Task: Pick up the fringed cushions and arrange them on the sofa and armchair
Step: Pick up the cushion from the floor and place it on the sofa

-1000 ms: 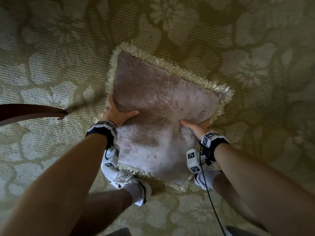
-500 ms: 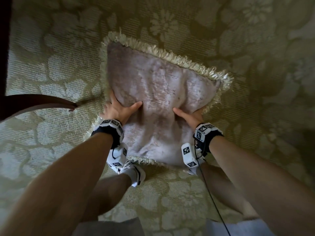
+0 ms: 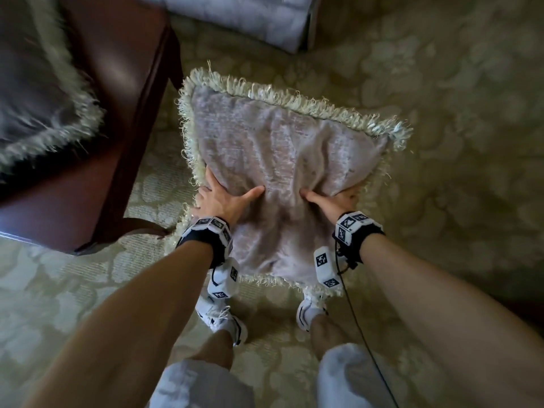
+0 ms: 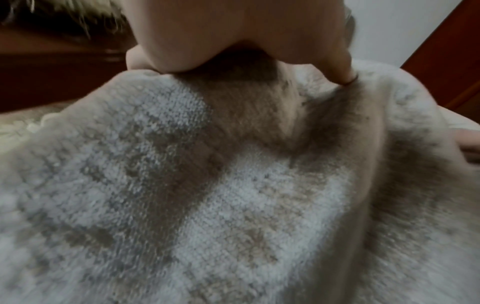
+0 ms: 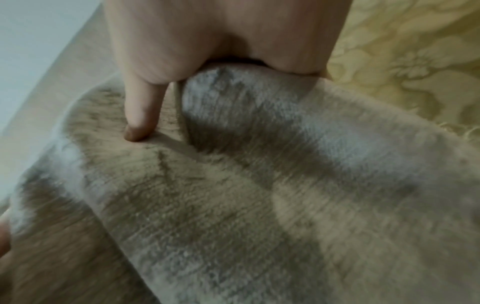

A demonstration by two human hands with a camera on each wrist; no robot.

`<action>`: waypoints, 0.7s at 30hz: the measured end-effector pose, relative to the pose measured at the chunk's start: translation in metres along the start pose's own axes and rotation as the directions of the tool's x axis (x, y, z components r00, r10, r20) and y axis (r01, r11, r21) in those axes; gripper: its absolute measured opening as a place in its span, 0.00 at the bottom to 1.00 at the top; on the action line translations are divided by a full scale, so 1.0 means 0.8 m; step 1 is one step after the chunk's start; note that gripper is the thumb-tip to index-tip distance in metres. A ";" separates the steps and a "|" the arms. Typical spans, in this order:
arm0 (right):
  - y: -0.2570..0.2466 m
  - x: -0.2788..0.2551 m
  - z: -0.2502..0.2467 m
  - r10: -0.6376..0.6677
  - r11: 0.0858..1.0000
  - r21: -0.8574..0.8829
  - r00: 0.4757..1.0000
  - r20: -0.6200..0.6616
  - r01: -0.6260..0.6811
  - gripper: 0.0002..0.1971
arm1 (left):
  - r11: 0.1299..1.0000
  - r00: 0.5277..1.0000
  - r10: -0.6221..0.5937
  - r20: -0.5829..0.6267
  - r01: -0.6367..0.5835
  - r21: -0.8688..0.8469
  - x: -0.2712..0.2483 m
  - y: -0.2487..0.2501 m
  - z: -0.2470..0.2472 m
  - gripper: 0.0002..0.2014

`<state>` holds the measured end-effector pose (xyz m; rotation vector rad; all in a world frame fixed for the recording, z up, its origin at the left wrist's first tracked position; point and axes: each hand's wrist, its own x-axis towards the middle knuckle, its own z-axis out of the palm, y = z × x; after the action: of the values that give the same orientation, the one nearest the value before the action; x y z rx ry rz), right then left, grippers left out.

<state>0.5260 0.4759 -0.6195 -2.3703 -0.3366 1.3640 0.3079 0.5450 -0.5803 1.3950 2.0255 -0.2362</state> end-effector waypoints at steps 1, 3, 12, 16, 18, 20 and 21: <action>-0.017 -0.009 -0.014 -0.013 1.000 0.004 1.000 -0.003 0.013 0.78 | 1.000 1.000 0.006 -0.018 -0.006 -0.005 -0.013 0.014 -0.020 0.69; -0.045 -0.018 -0.037 -0.035 0.999 -0.005 0.999 0.009 0.035 0.81 | 1.000 0.999 0.003 -0.044 -0.004 -0.016 -0.037 0.039 -0.057 0.68; -0.200 -0.151 -0.170 -0.250 0.966 0.073 0.967 0.040 0.247 0.67 | 0.985 0.979 0.030 -0.200 -0.063 -0.159 -0.133 0.145 -0.199 0.68; -0.267 -0.216 -0.231 -0.358 0.932 0.090 0.932 0.056 0.352 0.59 | 0.949 0.967 0.051 -0.251 -0.125 -0.289 -0.165 0.184 -0.263 0.69; -0.301 -0.231 -0.243 -0.384 0.922 0.076 0.923 0.033 0.381 0.63 | 0.931 0.958 0.053 -0.282 -0.149 -0.332 -0.174 0.201 -0.293 0.69; -0.339 -0.244 -0.253 -0.405 0.913 0.042 0.914 -0.007 0.405 0.68 | 0.914 0.947 0.046 -0.319 -0.168 -0.370 -0.173 0.221 -0.323 0.70; -0.359 -0.246 -0.256 -0.431 0.901 0.035 0.902 -0.029 0.431 0.70 | 0.905 0.941 0.042 -0.335 -0.178 -0.387 -0.168 0.231 -0.338 0.69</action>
<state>0.6003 0.6144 -0.2474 -2.1041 -0.7697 1.1214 0.3887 0.6516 -0.2521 1.3286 2.0791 0.4784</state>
